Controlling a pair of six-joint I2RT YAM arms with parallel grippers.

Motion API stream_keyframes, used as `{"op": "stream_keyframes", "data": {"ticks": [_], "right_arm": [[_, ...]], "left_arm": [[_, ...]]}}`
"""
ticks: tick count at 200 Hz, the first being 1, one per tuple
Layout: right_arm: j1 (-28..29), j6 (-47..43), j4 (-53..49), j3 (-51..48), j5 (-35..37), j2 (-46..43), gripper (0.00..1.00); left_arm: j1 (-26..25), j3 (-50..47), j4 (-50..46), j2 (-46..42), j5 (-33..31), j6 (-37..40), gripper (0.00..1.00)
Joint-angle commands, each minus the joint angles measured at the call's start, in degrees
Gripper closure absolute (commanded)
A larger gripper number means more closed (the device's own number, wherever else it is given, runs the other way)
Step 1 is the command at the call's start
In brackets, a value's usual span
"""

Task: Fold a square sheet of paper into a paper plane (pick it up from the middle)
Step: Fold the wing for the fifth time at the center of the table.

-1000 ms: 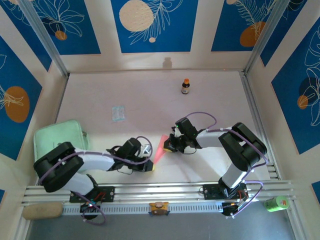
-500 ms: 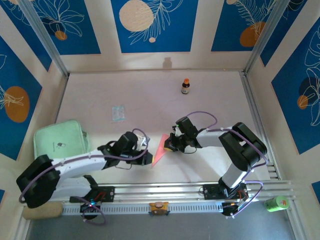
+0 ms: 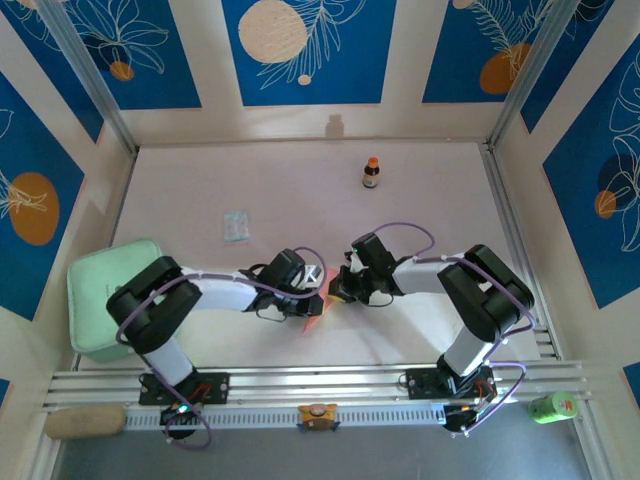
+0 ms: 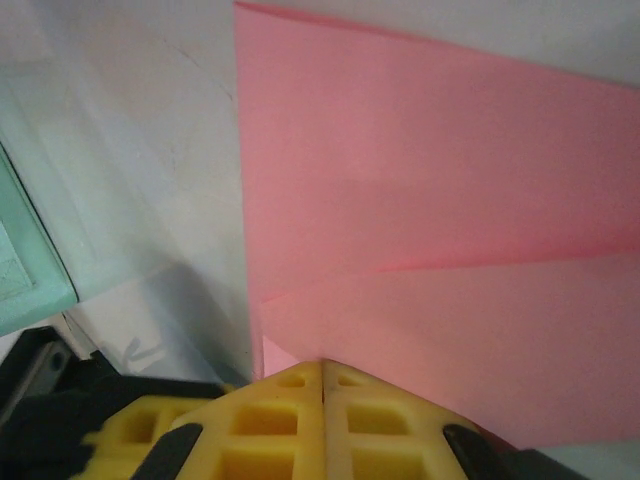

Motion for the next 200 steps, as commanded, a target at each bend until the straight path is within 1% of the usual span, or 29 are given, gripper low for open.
{"op": "stream_keyframes", "data": {"ticks": [1,30,47,73,114,150,200], "right_arm": [[-1.35,-1.53,-4.66,1.07,1.68,-1.69,0.97],[-2.20,-4.16,-5.68,2.65,1.07,-5.48,0.96],[-1.62,-5.92,-6.84,3.87,-0.08,-5.86,0.96],[0.75,-5.06,-5.08,3.20,-0.78,-4.11,0.97],[2.64,-1.67,-1.61,-0.91,1.76,0.44,0.98],[-0.68,-1.03,2.98,-3.36,0.59,2.34,0.98],[-6.41,-4.63,-0.39,0.43,-0.69,1.76,0.98]], "left_arm": [[0.46,-2.88,1.59,1.68,-0.30,0.04,1.00],[0.38,-8.97,9.29,2.21,0.80,-4.16,1.00],[0.46,-10.83,12.09,2.22,1.12,-5.76,1.00],[0.44,-10.58,11.04,1.45,0.99,-5.55,1.00],[0.36,-9.71,8.19,-0.14,0.42,-4.96,1.00],[0.47,-9.80,7.25,-0.08,0.92,-4.21,1.00],[0.36,-10.77,7.49,0.81,0.93,-4.10,1.00]]}}
